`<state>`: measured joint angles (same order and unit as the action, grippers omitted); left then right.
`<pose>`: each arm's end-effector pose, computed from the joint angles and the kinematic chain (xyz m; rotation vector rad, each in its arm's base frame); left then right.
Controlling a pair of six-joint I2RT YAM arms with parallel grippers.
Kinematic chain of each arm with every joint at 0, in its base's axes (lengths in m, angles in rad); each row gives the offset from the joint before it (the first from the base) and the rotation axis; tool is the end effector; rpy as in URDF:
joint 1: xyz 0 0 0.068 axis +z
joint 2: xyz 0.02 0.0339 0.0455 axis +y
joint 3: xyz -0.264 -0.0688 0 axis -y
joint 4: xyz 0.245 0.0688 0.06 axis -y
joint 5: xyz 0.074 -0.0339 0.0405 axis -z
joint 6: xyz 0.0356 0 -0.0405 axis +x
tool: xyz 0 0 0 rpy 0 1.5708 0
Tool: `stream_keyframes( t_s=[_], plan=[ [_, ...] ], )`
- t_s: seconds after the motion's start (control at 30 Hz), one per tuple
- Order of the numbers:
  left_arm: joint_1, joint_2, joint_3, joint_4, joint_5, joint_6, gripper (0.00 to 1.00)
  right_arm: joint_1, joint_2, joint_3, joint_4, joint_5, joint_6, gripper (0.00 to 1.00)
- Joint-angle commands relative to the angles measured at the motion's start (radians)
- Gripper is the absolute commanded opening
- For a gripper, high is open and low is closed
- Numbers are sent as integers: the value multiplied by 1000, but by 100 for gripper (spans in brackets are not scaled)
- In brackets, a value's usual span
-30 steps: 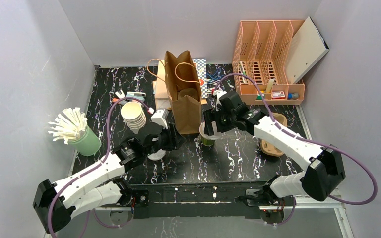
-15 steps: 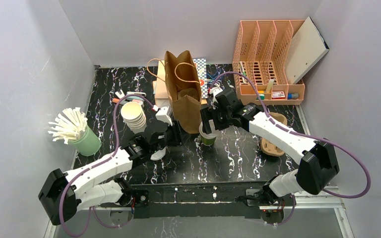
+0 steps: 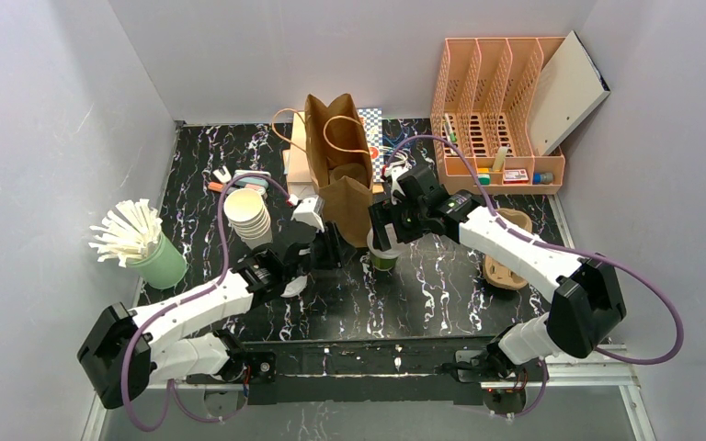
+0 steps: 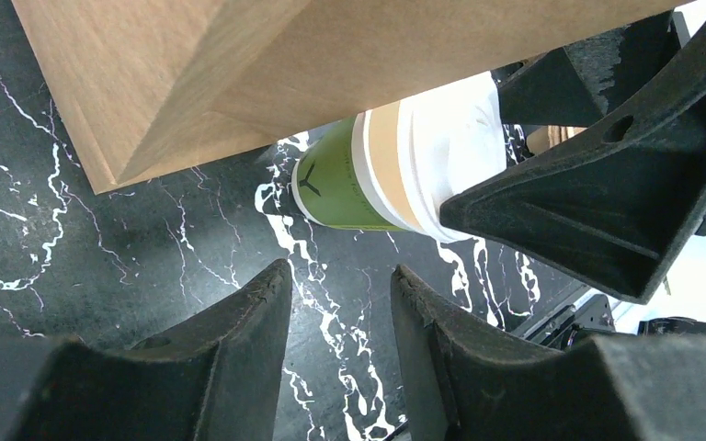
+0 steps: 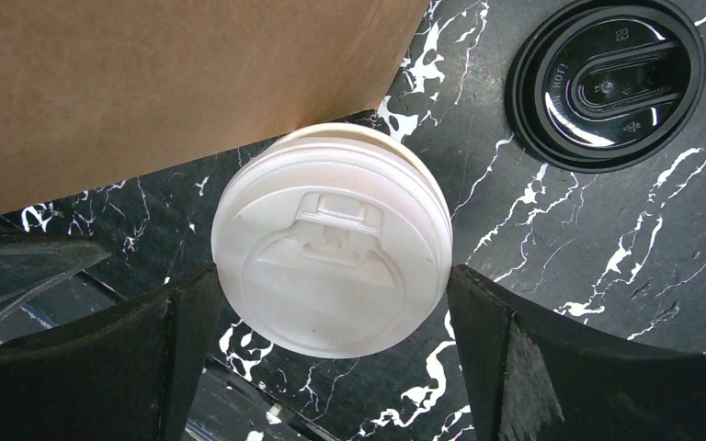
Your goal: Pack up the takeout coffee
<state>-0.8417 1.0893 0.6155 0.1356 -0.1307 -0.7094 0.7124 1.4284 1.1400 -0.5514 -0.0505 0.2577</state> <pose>0.1675 -0.1805 0.2528 0.0400 2.0159 -0.9047 0.2316 0.2024 0.2811 -0.5805 2.4031 0.4963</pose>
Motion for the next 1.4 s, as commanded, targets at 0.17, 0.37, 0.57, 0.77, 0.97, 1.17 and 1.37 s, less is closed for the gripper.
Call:
stream_keyframes(
  t_s=[0.17,0.37,0.57,0.77,0.97,1.17,1.37],
  plan=[
    [-7,35,-19,76,1,-6,48,-3,16,38,12,-20,-16,98],
    [-7,59,-44,157,-1,-34,48,-2,8,28,27,-18,-12,98],
    [-7,100,-71,253,-13,-75,43,-3,-33,-8,70,-28,-11,98],
    [-7,107,-105,354,-11,-115,44,-3,-46,-38,97,-28,-12,98],
    [-7,111,-130,418,-28,-140,40,-3,-43,-54,112,-32,-12,98],
    [-7,135,-137,471,-22,-151,40,-4,-40,-59,118,-43,-17,98],
    [-5,167,-118,475,-16,-149,44,-4,-39,-62,116,-44,-21,98]
  ],
)
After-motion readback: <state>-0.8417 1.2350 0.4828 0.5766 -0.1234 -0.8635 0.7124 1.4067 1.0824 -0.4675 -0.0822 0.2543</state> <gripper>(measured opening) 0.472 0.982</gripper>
